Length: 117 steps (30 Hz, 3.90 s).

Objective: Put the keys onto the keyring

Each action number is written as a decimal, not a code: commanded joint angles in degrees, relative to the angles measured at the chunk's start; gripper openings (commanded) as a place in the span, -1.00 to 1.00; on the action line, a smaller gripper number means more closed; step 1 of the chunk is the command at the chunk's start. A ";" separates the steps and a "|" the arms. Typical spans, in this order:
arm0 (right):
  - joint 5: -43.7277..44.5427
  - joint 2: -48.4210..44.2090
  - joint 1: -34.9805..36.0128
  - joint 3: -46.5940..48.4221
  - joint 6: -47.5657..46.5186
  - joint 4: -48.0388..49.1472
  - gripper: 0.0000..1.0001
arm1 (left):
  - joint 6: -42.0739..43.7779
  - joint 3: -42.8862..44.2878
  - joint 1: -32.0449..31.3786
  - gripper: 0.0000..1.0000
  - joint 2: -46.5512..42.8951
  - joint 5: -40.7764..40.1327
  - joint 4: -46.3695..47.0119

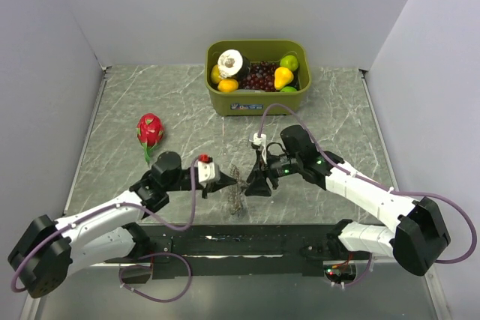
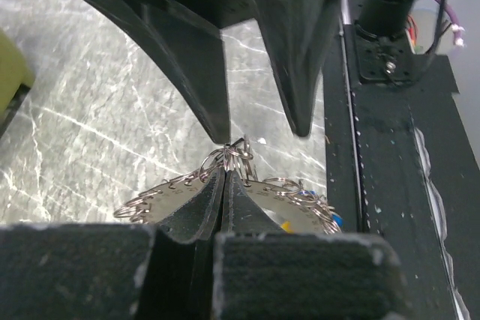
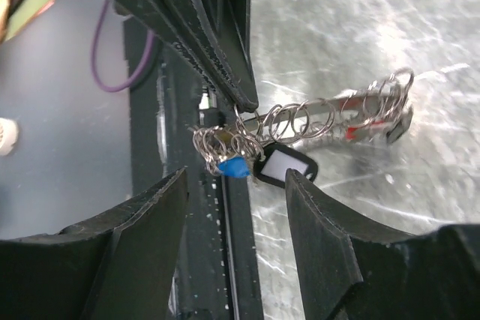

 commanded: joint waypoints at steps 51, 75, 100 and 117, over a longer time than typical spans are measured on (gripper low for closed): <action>7.32 -2.10 -0.93 -3.60 3.73 6.24 -0.25 | -3.16 5.87 -0.22 -0.98 9.38 0.11 -0.63; 1.79 -8.16 1.79 -4.66 4.08 8.52 -0.77 | -3.34 2.70 -0.22 -0.98 6.39 1.60 3.50; -4.72 -0.79 3.20 -2.90 7.33 18.37 -0.33 | -0.08 0.33 -0.22 -0.98 2.61 8.11 5.53; -2.08 -1.40 3.46 -4.13 8.72 18.98 -0.63 | 0.53 -2.49 -0.13 -0.98 -1.34 10.21 8.86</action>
